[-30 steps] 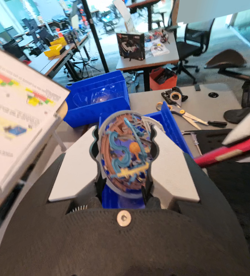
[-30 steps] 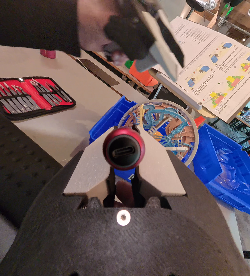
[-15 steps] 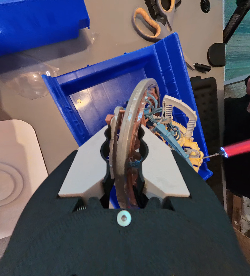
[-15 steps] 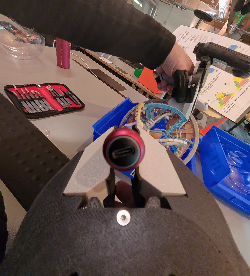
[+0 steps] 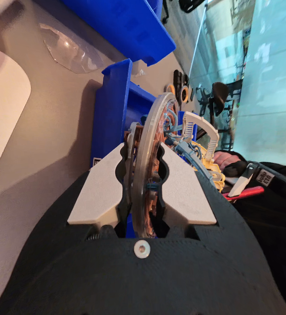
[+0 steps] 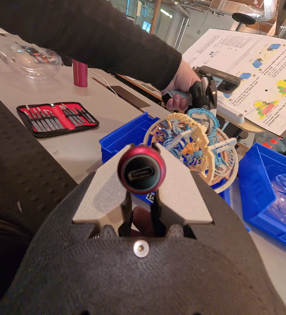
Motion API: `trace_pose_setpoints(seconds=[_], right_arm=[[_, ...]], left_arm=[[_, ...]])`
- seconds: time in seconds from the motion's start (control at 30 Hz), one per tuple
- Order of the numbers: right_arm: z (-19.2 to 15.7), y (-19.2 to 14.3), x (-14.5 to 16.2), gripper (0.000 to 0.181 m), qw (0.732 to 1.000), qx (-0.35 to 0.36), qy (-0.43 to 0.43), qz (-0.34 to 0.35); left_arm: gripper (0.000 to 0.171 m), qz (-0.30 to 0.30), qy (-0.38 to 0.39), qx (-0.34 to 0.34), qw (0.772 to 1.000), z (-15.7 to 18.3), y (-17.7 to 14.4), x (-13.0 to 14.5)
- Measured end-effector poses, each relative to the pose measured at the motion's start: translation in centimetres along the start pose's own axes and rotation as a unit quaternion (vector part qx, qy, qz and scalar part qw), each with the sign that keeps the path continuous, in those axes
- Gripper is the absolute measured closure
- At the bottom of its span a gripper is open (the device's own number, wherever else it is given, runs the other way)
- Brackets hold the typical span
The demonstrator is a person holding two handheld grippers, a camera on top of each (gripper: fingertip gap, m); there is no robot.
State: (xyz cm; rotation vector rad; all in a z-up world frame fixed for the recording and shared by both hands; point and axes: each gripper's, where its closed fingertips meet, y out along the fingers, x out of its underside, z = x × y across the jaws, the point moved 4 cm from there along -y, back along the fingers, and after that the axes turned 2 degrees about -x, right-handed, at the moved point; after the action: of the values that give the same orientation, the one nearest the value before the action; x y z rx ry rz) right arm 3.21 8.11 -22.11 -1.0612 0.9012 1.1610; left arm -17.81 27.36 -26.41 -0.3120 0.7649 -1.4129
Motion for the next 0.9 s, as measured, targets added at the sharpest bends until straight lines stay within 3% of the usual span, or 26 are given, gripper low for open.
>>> trace_pose_setpoints(seconds=[0.33, 0.73, 0.83, 0.9], right_arm=[[1.6, -2.3, 0.3, 0.161, 0.999, -0.028, 0.039, 0.018], [2.9, -3.5, 0.6, 0.161, 0.998, -0.020, 0.057, 0.023], [3.2, -3.5, 0.6, 0.161, 0.998, -0.021, 0.062, 0.026], [3.5, -3.6, 0.6, 0.161, 0.997, -0.020, 0.067, 0.029]], left_arm=[[0.140, 0.103, -0.016, -0.033, 0.994, 0.0, -1.9, 3.0], [0.140, 0.266, -0.027, -0.094, 0.959, 0.5, -4.7, 7.4], [0.139, 0.316, -0.066, -0.073, 0.944, 0.1, -4.8, 8.5], [0.137, 0.318, -0.083, -0.028, 0.944, 0.1, -4.3, 9.3]])
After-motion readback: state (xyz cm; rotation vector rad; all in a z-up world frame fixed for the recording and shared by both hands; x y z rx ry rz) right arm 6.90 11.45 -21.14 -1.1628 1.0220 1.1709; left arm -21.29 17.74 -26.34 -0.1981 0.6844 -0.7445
